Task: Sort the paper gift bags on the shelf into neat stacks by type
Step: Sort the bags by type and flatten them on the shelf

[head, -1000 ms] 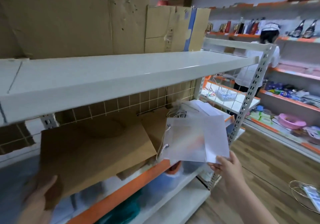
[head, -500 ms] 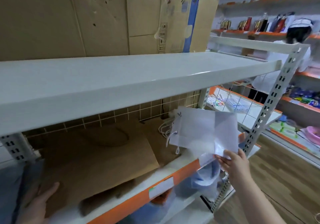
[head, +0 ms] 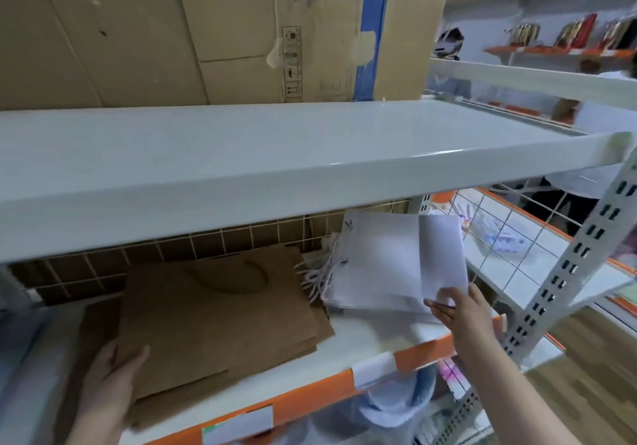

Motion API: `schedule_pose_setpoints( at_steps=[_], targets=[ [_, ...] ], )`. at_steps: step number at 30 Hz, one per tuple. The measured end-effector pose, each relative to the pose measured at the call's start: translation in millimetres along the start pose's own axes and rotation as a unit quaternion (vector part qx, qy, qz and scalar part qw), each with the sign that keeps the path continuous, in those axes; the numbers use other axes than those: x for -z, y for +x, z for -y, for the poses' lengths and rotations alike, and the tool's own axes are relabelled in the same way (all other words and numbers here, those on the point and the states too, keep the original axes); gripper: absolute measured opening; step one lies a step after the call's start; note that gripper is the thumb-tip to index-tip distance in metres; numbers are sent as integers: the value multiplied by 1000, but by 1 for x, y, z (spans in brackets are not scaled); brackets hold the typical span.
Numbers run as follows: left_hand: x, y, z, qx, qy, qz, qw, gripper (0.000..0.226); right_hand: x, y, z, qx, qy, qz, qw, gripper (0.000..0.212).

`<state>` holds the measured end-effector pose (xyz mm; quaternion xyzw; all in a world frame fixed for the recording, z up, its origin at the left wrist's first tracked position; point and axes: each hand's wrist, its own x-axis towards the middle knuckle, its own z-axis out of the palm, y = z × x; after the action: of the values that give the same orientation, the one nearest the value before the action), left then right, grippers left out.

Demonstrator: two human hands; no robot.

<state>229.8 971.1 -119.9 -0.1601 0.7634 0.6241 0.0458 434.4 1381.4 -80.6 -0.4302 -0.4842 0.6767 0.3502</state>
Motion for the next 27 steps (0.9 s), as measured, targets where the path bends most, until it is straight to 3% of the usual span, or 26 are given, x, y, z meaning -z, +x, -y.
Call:
schedule_pose_setpoints(
  at_steps=[4,7,11,13,15,16,20,23,27],
  targets=[
    [-13,6,-2,-35,248,-27,968,44,3,30,-5,-10,-122,-5,992,11],
    [-18,10,-1,-37,385,-49,921,58,3,47,-17,16,-281,-18,959,36],
    [-26,-7,-2,-116,498,-96,854,60,-2,50,-22,81,-415,-16,906,62],
    [-32,-19,-5,-151,531,-73,830,56,-3,55,-23,137,-516,-17,846,57],
    [-39,-26,-5,-156,566,-19,810,54,-5,58,-22,186,-624,3,759,39],
    [-41,-29,-5,-156,579,10,801,55,-6,59,-22,187,-652,28,734,32],
    [-44,-32,-4,-151,575,62,802,58,-11,63,-25,137,-650,104,740,28],
    [-42,-32,-7,-152,576,71,800,60,-17,59,-23,144,-644,85,747,28],
    [-34,-34,-14,-167,552,68,814,58,-32,45,-20,215,-597,57,771,35]
  ],
)
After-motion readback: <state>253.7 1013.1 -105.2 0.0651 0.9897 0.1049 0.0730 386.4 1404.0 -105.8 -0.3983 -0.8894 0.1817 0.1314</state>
